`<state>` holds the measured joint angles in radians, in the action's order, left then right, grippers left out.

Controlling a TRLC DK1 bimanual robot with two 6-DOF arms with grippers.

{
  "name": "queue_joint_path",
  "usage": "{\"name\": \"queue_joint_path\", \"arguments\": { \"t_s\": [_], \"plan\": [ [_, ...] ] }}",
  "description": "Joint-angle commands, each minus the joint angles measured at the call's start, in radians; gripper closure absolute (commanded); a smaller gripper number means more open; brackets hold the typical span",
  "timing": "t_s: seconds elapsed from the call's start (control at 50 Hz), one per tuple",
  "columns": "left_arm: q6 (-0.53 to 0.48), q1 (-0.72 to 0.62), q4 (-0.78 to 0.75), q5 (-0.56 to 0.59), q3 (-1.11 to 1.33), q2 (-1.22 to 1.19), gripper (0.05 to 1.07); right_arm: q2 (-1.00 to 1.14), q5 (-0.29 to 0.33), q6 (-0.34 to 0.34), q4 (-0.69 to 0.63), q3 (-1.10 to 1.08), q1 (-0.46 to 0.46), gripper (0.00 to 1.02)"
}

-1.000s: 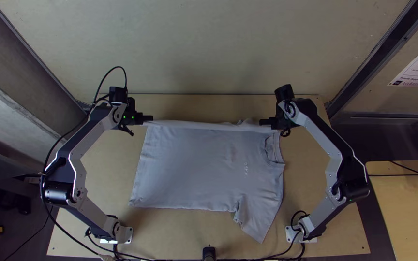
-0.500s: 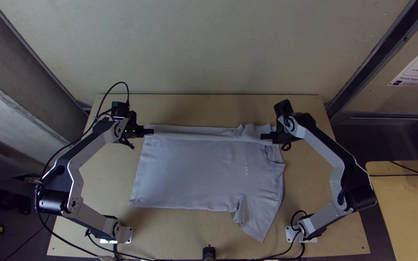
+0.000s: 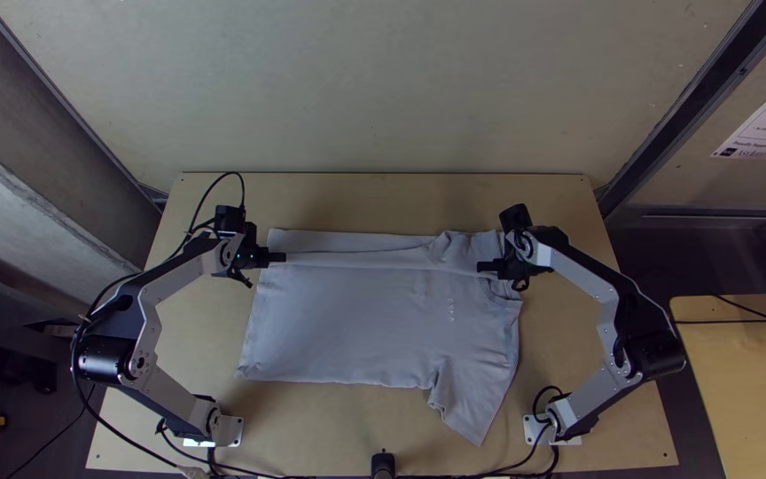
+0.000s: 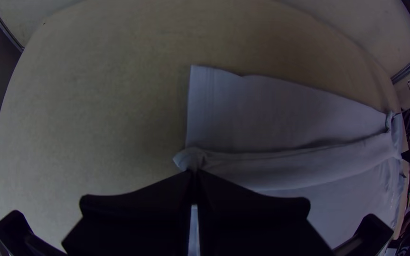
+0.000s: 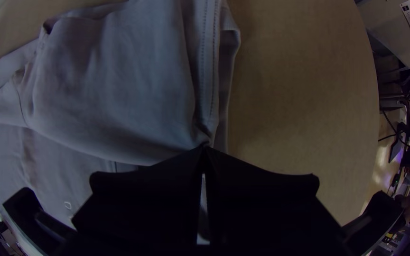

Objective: Fold the t-shirt

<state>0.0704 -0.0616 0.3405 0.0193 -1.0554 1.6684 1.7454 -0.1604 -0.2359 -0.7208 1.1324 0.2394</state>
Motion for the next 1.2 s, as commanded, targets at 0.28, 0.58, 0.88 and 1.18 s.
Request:
{"name": "queue_joint_path", "arguments": {
  "t_s": [0.28, 0.58, 0.88, 1.18],
  "plan": [
    [-0.014, 0.013, 0.061, 0.011, -0.017, -0.067, 0.11, -0.078, 0.042, -0.039, -0.104, 0.064, -0.092, 0.11],
    [-0.06, 0.048, 0.296, 0.096, -0.17, -0.216, 0.1, -0.273, 0.056, -0.062, -0.247, 0.155, -0.095, 0.05],
    [-0.123, 0.046, 0.555, 0.084, -0.232, -0.358, 0.1, -0.362, 0.056, -0.102, -0.532, 0.291, -0.081, 0.04],
    [-0.212, 0.032, 0.924, 0.071, -0.184, -0.452, 0.1, -0.471, 0.073, -0.075, -0.677, 0.25, 0.018, 0.04]
  ]
}}
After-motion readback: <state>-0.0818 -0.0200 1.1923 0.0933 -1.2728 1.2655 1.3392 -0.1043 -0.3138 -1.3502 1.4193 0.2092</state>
